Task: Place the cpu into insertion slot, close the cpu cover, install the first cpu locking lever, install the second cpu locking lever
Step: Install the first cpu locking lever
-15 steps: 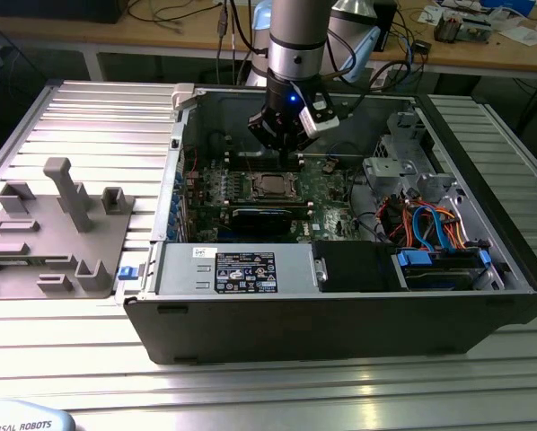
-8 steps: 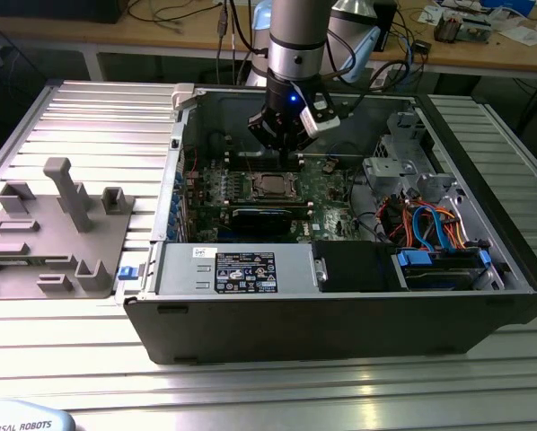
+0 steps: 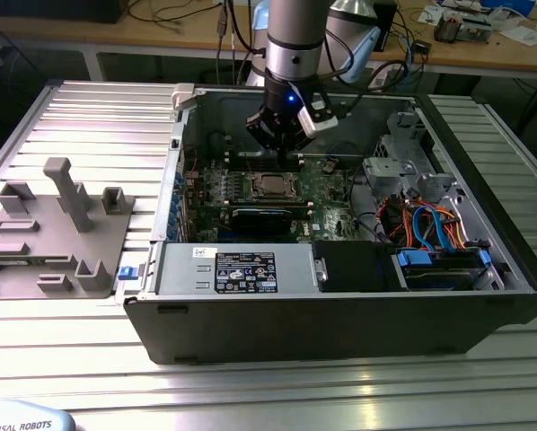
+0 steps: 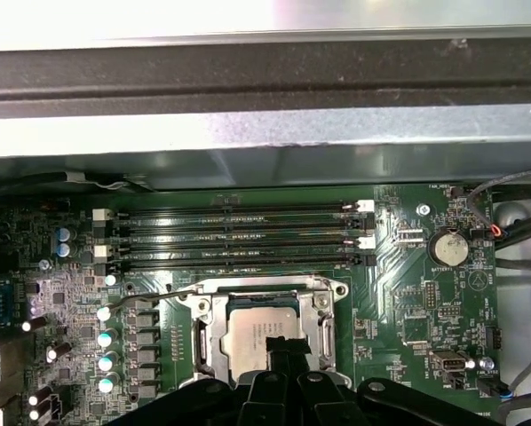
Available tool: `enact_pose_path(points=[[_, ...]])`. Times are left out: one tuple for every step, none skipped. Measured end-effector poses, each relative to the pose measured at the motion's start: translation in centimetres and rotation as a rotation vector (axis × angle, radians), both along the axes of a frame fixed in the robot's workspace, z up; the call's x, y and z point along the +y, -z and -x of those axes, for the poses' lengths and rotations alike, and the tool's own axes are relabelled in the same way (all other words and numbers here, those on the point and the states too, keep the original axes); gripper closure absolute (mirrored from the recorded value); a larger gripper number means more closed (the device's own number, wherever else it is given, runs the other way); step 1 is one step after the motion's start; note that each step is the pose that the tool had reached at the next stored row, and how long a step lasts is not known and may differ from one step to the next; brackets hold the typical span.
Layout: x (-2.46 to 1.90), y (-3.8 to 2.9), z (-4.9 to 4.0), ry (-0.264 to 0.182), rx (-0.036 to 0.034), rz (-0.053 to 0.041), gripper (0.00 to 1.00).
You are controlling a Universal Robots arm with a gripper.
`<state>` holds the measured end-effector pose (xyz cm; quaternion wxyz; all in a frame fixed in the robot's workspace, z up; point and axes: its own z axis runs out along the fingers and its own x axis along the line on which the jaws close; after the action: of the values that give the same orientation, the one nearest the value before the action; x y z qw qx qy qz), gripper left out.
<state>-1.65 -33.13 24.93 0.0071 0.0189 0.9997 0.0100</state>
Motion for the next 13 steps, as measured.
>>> enact_pose_path(points=[[0.00, 0.00, 0.00, 0.000, -0.0001, 0.0000, 0.89], [0.00, -0.01, 0.02, 0.000, -0.0001, -0.0001, 0.89], [0.00, -0.02, 0.02, 0.000, 0.0000, -0.0001, 0.89], [0.00, -0.04, 0.02, 0.000, -0.0001, -0.0001, 0.89], [0.00, -0.07, 0.02, 0.000, 0.0000, 0.0000, 0.89], [0.00, -0.10, 0.02, 0.000, 0.0000, 0.0001, 0.89], [0.00, -0.14, 0.02, 0.000, 0.0000, 0.0000, 0.89], [0.00, -0.18, 0.02, 0.000, 0.0000, 0.0000, 0.89], [0.00, -0.21, 0.02, 0.000, 0.0000, 0.0000, 0.89], [0.00, -0.23, 0.02, 0.000, -0.0001, -0.0001, 0.89], [0.00, -0.25, 0.02, 0.000, -0.0001, -0.0002, 0.89], [0.00, -0.30, 0.02, 0.000, 0.0000, 0.0001, 0.89], [0.00, -0.34, 0.02, 0.000, 0.0001, 0.0001, 0.89]])
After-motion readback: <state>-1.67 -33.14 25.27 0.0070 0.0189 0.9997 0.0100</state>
